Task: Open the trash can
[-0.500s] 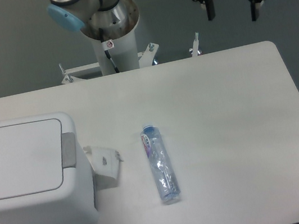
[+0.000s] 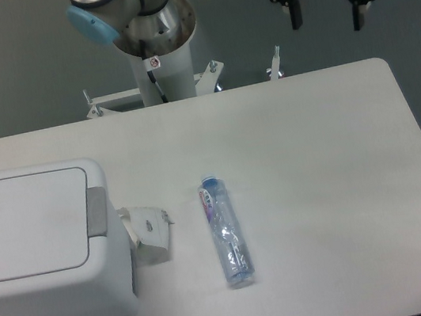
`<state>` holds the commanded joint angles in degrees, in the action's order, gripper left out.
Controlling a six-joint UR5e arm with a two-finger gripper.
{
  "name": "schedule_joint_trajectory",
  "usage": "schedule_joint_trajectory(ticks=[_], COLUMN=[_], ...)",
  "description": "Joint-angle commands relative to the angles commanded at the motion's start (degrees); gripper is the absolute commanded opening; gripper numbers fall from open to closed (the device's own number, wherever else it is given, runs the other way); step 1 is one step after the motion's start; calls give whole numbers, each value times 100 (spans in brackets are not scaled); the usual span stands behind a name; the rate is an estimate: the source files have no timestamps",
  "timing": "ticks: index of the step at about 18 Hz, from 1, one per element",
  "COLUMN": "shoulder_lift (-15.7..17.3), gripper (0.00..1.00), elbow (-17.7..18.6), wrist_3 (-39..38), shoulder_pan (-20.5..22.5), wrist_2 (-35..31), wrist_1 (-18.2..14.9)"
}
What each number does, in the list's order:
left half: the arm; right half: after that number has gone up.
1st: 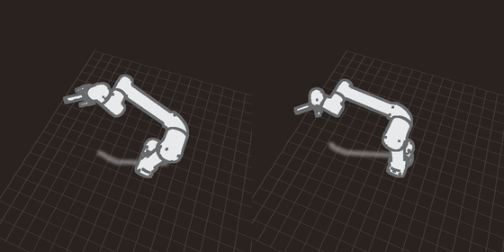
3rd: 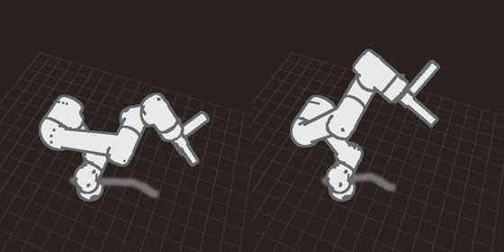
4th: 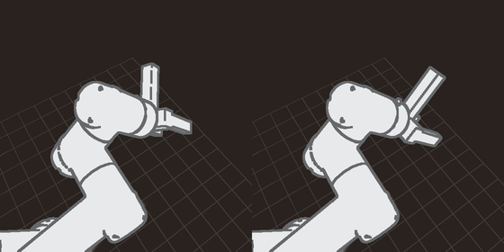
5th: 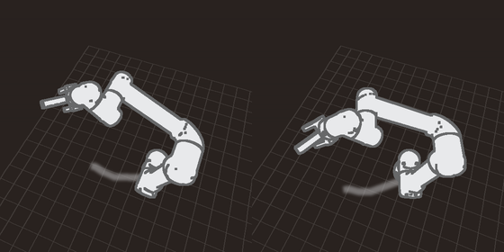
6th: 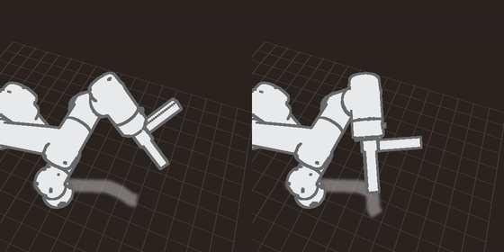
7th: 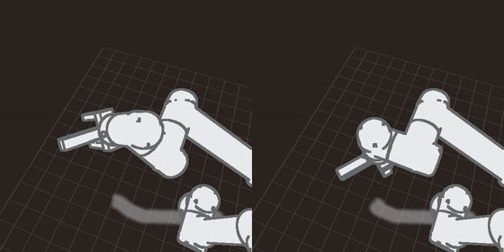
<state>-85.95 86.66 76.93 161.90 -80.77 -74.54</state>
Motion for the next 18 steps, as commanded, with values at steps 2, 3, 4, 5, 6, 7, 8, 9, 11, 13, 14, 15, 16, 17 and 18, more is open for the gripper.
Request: schedule_joint_trajectory(ticks=[2, 3, 4, 5, 6, 7, 8, 9, 11, 13, 14, 15, 16, 17, 18], shoulder_lift=[-70, -105, -184, -237, -264, -307, -343, -360, -431, -466, -483, -501, -527, -545, -554], gripper=[100, 100, 100, 100, 100, 100, 100, 100, 100, 100, 100, 100, 100, 100, 100], elbow=[35, 44, 44, 44, 44, 52, 52, 52, 61, 61, 61, 61, 61, 61, 70], wrist_3=[-588, -922, -1273, -1616, -1950, -2284, -2566, -2786, -3138, -3499, -3692, -3868, -4026, -4193, -4404], shoulder_pan=[-70, -184, -324, -430, -492, -536, -589, -659, -843, -897, -975, -1080, -1194, -1274, -1344], wrist_2=[9, 9, -9, -9, -17, -18, -18, -18, -26, -18, -18, -18, -18, -18, -18], wrist_1=[341, 482, 614, 755, 896, 1027, 1159, 1256, 1362, 1372, 1372, 1372, 1372, 1372, 1372])
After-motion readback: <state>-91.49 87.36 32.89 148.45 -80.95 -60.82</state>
